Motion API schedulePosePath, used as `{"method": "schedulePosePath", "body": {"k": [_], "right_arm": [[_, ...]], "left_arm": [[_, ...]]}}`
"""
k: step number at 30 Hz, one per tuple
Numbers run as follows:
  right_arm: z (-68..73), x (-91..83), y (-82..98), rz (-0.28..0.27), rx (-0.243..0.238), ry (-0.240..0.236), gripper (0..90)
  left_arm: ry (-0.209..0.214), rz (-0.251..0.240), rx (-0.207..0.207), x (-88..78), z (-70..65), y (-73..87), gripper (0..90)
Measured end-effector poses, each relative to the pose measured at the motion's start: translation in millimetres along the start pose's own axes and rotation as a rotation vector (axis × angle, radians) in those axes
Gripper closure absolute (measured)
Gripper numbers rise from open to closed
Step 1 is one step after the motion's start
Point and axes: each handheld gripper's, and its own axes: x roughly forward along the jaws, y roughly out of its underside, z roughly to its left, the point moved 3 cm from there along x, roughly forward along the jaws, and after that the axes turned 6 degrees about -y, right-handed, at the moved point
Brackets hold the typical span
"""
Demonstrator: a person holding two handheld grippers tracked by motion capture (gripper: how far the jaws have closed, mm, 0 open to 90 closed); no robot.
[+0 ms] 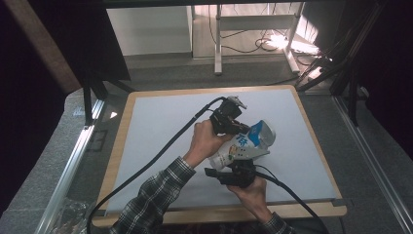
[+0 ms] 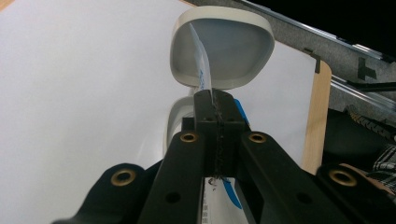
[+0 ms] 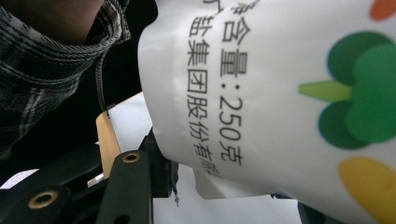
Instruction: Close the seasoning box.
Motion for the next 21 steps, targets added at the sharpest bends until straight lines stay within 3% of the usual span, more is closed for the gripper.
{"method": "schedulePosePath", "body": {"k": [21], "right_arm": [[0.4,0.5,-0.3,-0.004,-0.007,-0.001,53.8]], "left_arm": [[0.001,0.005,0.001,-0.7,1.7,-0.5,90.0]]}}
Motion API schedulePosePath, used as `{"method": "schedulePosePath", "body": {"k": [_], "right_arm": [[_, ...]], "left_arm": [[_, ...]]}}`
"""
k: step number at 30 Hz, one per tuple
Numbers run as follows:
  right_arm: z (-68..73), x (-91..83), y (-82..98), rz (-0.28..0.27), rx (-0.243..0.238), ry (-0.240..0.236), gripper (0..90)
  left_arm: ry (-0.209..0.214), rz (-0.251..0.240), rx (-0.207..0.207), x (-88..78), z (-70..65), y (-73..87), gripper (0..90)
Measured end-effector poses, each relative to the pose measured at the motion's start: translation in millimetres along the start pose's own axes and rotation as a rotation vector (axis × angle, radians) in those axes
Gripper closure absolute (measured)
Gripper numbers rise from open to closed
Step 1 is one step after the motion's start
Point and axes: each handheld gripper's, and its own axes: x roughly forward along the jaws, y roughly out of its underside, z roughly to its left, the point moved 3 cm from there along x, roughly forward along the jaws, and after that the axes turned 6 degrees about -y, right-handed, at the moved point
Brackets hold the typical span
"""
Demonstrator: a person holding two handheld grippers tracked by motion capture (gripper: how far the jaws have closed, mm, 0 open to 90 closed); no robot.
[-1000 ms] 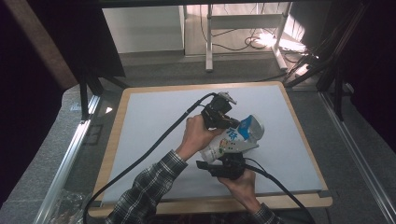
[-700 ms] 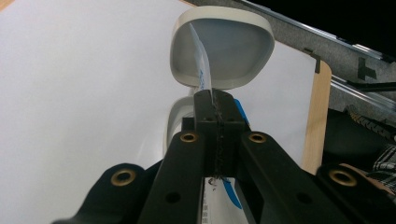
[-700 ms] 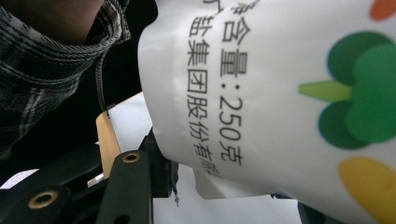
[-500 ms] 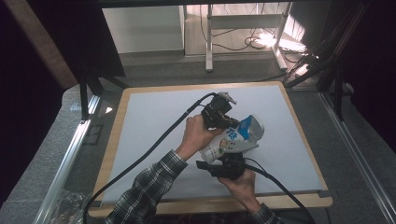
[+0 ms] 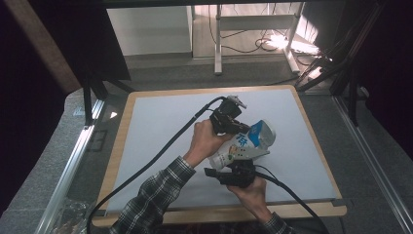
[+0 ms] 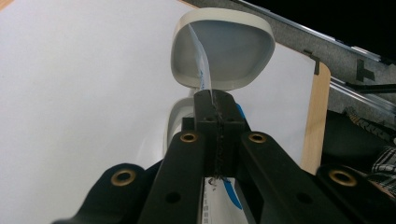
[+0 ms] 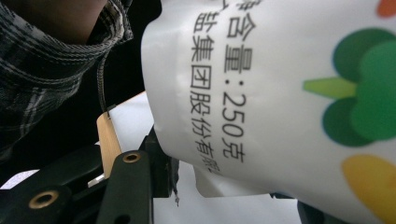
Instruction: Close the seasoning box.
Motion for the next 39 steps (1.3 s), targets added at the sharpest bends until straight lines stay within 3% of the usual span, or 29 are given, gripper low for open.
{"method": "schedulePosePath", "body": {"k": [39], "right_arm": [[1.5,0.6,-0.7,0.010,0.001,0.011,62.0]], "left_arm": [[-0.003,-0.006,-0.006,-1.3,-0.3,-0.8,90.0]]}}
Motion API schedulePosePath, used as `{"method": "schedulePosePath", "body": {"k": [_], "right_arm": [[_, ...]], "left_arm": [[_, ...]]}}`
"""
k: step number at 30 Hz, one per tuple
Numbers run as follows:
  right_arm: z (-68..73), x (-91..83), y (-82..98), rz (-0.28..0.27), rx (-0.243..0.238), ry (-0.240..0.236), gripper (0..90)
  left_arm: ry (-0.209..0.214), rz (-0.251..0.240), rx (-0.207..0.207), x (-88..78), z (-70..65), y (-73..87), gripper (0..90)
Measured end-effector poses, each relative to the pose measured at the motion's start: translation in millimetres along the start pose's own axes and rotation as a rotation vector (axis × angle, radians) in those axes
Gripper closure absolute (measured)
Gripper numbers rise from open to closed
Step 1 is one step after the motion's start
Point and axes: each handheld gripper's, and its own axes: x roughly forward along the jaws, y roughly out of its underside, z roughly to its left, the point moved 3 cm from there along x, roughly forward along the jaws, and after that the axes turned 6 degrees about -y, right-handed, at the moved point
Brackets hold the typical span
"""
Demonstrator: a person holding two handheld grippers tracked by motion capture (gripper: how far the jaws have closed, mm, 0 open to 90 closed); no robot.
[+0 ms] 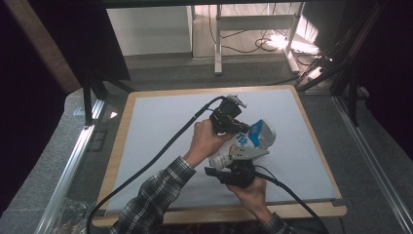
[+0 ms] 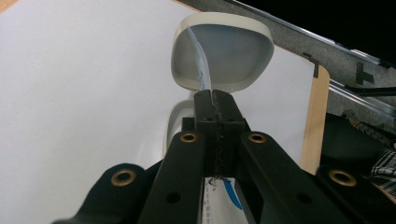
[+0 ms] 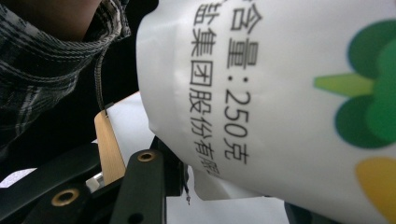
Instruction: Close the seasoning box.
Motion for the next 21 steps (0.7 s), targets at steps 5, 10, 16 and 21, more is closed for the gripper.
{"method": "schedulePosePath", "body": {"k": [5,10,16,21], "right_arm": [[0.0,0.0,-0.3,0.000,0.000,0.000,62.7],[0.3,-0.1,-0.8,0.001,0.002,0.000,63.3],[0.6,0.0,-1.6,0.000,-0.005,0.001,63.4],[1.0,0.1,-2.2,-0.001,-0.006,0.002,63.3]], "left_arm": [[-0.002,-0.001,-0.001,-0.2,0.0,-0.1,90.0],[-0.001,-0.001,-0.002,-0.3,0.0,-0.2,90.0],[0.000,-0.002,-0.004,-1.0,0.1,-0.6,90.0],[-0.001,0.000,-0.006,-1.3,0.3,-0.7,90.0]]}}
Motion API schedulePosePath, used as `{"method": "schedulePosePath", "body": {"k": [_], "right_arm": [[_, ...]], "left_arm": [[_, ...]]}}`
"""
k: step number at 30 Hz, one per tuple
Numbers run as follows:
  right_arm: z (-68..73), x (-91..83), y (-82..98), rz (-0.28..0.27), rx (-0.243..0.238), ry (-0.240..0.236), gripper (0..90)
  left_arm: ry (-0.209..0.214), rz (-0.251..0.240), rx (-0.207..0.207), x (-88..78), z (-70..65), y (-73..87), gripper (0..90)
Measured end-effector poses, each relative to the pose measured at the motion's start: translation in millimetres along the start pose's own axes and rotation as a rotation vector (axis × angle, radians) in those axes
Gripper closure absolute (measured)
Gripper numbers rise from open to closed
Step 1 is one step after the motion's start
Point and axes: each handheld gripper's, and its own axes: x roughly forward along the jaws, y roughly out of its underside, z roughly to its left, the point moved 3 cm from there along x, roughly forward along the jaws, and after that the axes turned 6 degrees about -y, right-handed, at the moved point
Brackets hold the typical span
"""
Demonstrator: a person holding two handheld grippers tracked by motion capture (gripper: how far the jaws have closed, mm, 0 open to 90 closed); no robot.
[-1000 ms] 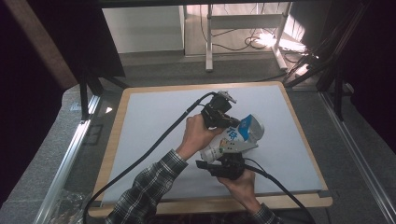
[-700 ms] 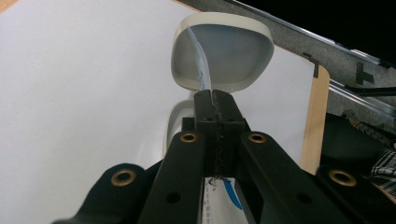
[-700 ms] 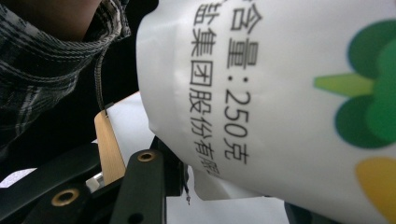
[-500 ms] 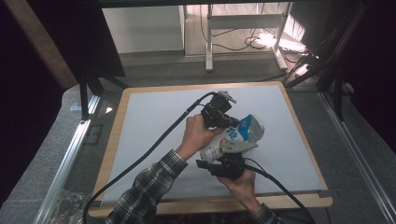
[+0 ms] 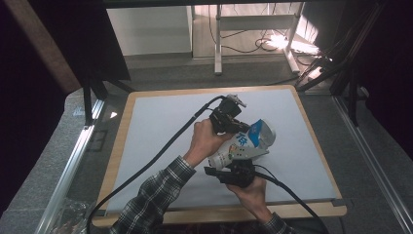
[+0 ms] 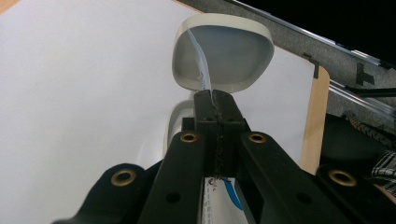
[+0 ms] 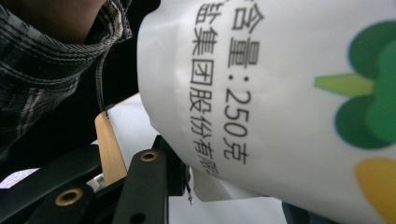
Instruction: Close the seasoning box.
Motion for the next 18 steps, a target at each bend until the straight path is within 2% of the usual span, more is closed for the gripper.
{"method": "schedulePosePath", "body": {"k": [18], "right_arm": [[0.4,0.5,-1.2,-0.007,0.004,-0.004,63.2]], "left_arm": [[0.001,0.007,-0.004,0.5,1.3,-0.1,90.0]]}}
